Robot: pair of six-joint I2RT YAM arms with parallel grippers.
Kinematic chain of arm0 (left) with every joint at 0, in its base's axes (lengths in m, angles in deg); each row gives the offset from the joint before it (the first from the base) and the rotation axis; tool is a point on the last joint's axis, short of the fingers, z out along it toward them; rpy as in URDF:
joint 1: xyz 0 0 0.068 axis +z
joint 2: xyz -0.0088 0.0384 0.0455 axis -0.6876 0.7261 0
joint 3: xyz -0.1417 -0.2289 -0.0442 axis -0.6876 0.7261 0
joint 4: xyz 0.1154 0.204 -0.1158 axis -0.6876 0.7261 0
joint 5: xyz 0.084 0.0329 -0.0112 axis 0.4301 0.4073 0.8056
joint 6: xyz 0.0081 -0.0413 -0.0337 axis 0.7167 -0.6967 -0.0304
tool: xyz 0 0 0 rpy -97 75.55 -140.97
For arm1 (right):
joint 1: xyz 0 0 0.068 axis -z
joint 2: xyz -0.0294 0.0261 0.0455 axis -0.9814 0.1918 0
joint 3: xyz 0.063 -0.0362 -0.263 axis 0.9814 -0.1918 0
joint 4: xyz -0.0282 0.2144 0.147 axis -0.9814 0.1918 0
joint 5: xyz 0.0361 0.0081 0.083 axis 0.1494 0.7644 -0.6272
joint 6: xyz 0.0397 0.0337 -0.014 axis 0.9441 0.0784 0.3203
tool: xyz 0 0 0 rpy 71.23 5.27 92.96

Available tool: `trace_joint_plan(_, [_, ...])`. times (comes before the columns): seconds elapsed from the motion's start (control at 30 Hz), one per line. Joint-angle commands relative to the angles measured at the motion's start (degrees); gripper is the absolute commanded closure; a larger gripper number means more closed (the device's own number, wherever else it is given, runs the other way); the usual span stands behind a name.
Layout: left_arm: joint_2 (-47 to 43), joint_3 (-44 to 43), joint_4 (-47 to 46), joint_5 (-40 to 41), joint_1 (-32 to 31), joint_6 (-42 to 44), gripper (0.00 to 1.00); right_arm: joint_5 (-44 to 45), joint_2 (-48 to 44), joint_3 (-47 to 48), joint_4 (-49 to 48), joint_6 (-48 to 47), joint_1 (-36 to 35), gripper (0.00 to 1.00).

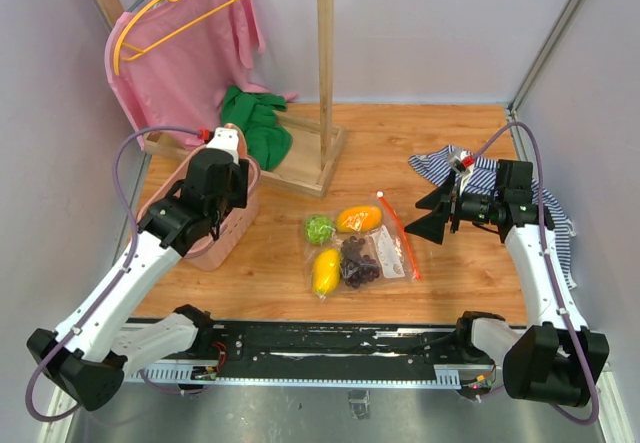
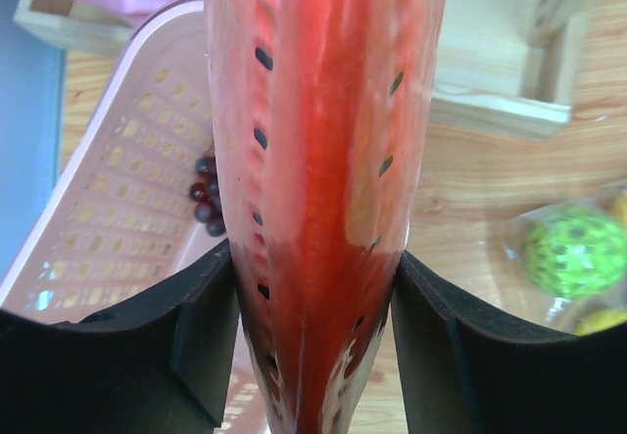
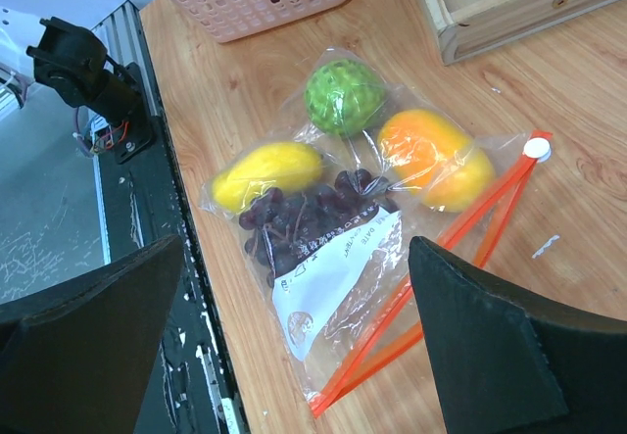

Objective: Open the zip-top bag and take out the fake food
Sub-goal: Place the fake fruit in the bin.

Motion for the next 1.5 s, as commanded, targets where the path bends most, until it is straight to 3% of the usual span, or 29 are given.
trace_joint_plan(0.0, [2.0, -1.1, 2.5, 3.3, 2.7, 3.2, 0.97, -2.3, -0.5, -0.7, 1.3, -2.4, 1.1, 0.02])
trace_joint_plan(0.2, [3.8, -0.1, 2.6, 3.7, 7.0, 5.2, 0.96, -2.2, -0.4, -0.8, 1.9, -3.0, 1.0, 0.02])
trace_joint_plan(0.33, [4.6, 1.1, 2.2, 4.5, 8.5, 5.7, 0.85, -2.0, -0.5, -0.9, 2.1, -3.0, 1.1, 0.02])
trace_joint_plan(0.7, [4.9, 2.5, 2.4, 11.3, 9.5, 5.6, 0.02, -1.8, -0.6, -1.0, 2.1, -3.0, 1.1, 0.02])
trace_joint_plan(0.9, [4.3, 1.8, 3.0, 10.3, 9.5, 4.5, 0.01, -1.8, -0.9, -1.2, 2.1, -3.0, 1.1, 0.02])
trace_joint_plan(1.07, [1.5, 1.0, 1.5, 2.8, 9.6, 3.0, 0.01, -1.8, -1.2, -1.4, 2.0, -3.2, 1.1, 0.02])
trace_joint_plan(1.47, [-11.2, 10.4, -20.0, -35.2, 9.6, -11.4, 0.02, 0.0, -3.3, -3.3, -1.1, -2.2, 1.2, 0.02])
